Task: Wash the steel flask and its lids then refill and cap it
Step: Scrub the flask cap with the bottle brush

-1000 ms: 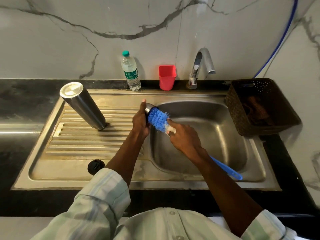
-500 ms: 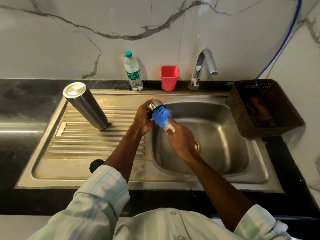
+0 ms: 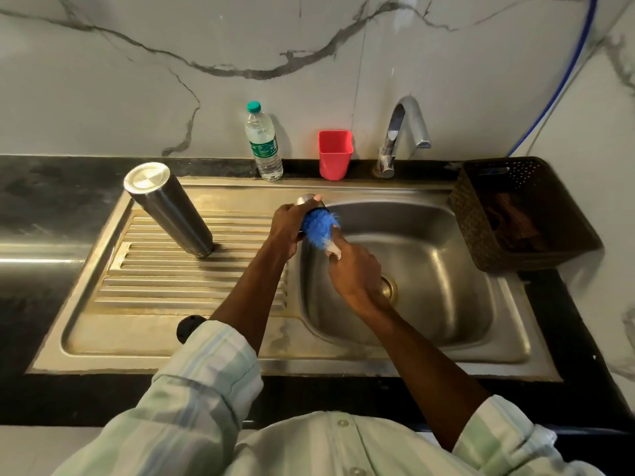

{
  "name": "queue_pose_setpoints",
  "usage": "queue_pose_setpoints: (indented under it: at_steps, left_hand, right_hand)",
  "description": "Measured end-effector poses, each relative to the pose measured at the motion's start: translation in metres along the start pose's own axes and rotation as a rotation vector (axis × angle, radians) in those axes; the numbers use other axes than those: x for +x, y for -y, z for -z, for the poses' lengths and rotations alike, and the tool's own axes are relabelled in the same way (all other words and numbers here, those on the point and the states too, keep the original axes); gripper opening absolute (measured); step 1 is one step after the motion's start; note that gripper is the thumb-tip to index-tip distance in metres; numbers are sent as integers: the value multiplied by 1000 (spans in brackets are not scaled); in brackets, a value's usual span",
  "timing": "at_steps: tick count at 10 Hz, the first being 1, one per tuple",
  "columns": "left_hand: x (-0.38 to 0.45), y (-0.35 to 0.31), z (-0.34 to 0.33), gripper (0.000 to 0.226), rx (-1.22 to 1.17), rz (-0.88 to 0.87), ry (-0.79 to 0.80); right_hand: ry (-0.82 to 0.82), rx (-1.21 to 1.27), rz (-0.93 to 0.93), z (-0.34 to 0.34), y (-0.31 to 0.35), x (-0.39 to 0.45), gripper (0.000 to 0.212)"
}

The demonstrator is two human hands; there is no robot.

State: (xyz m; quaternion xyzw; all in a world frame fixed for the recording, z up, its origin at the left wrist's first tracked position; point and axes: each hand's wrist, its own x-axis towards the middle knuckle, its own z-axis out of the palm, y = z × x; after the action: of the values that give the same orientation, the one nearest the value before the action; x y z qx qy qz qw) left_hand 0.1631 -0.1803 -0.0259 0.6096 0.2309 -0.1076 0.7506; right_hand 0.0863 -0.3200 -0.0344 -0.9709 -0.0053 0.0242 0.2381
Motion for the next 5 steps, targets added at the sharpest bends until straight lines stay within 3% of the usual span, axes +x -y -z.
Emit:
queue_pose_setpoints:
  at_steps: [1, 2, 3, 4, 5]
  left_hand:
    - [-2, 0, 3, 39, -200, 74, 133]
    - [-1, -1, 7, 25, -284, 122, 210]
    - [-2, -4, 2, 34, -34, 37, 120]
    - [1, -3, -4, 51, 3, 4, -73]
    - [3, 0, -4, 45, -104, 52, 56]
  right_hand:
    - [438, 1219, -468, 13, 6, 4, 18]
    - [458, 1362, -522, 19, 8, 1, 16]
    - [5, 233, -88, 13, 2, -3, 41]
    - [-22, -114, -10, 8, 7, -5, 59]
    - [243, 989, -388, 14, 10, 1, 38]
